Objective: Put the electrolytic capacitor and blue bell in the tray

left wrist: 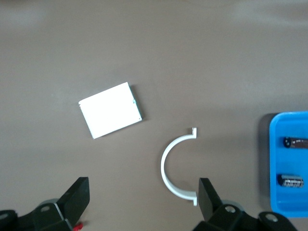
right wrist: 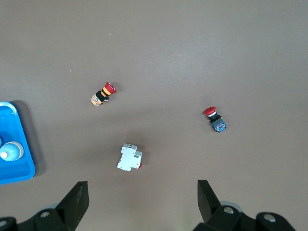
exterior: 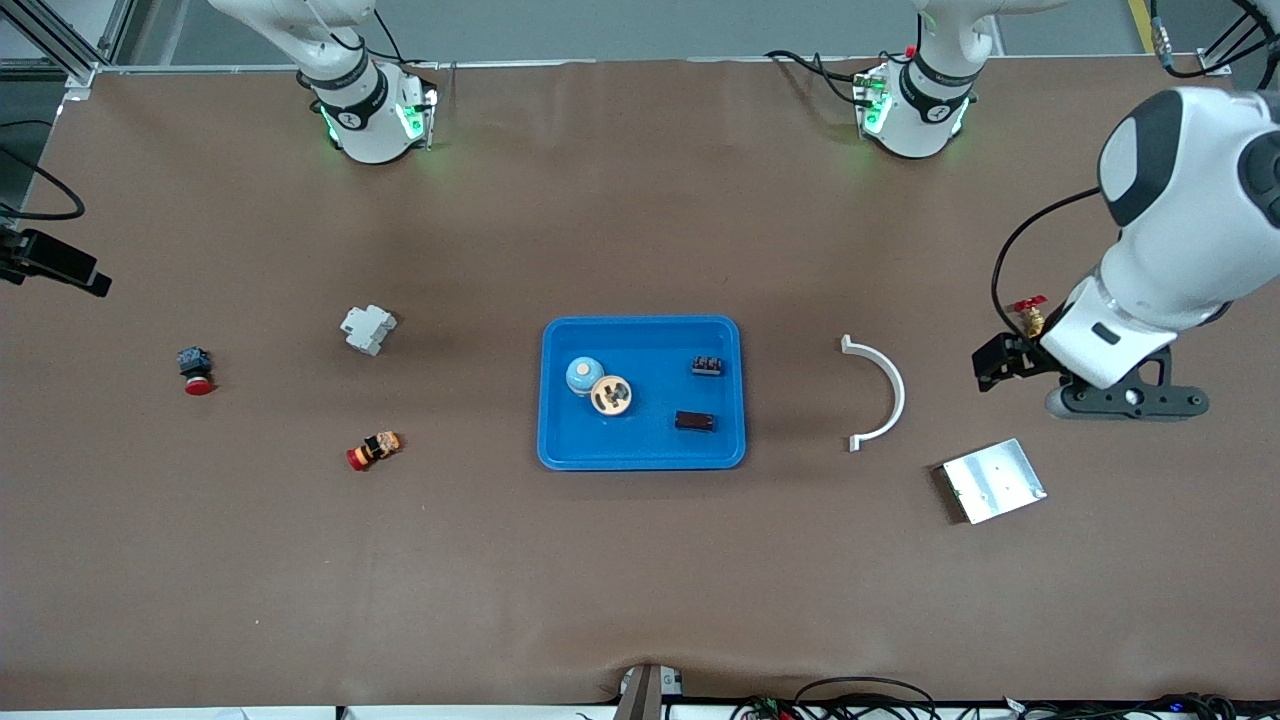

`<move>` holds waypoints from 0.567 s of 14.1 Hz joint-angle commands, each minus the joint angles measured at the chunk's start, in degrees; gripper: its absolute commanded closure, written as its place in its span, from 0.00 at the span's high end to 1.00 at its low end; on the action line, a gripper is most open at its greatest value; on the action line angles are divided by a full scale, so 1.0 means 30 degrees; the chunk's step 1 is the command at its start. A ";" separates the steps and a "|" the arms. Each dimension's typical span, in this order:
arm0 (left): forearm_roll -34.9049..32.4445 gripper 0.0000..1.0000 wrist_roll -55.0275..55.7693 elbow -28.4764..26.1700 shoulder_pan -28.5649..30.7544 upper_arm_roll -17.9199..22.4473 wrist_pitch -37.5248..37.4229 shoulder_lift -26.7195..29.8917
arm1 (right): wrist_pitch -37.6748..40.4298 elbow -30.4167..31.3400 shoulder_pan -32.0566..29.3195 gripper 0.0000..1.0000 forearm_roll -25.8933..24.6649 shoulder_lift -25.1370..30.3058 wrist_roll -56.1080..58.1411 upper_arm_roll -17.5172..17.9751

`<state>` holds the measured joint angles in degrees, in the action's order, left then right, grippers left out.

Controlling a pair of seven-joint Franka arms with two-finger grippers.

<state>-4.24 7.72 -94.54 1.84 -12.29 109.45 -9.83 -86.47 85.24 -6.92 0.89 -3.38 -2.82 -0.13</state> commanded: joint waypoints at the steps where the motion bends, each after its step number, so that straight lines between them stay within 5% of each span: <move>1: 0.0446 1.00 -0.0845 -0.0273 -0.0263 0.0346 -0.0596 0.0987 | 0.0055 0.0063 -0.0418 1.00 0.0260 0.0131 0.0294 0.0247; 4: 0.0475 1.00 -0.0816 -0.0273 -0.0381 0.0346 -0.1006 0.1195 | 0.0055 0.0063 -0.0418 1.00 0.0260 0.0102 0.0294 0.0247; 8: 0.0678 1.00 -0.0816 -0.0273 -0.1786 0.1955 -0.1297 0.1895 | 0.0055 0.0063 -0.0418 1.00 0.0260 0.0102 0.0294 0.0247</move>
<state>-4.04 6.76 -94.57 -1.65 -8.86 107.12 -6.92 -86.47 85.24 -6.92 0.89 -3.38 -2.81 -0.13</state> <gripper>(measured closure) 0.000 0.000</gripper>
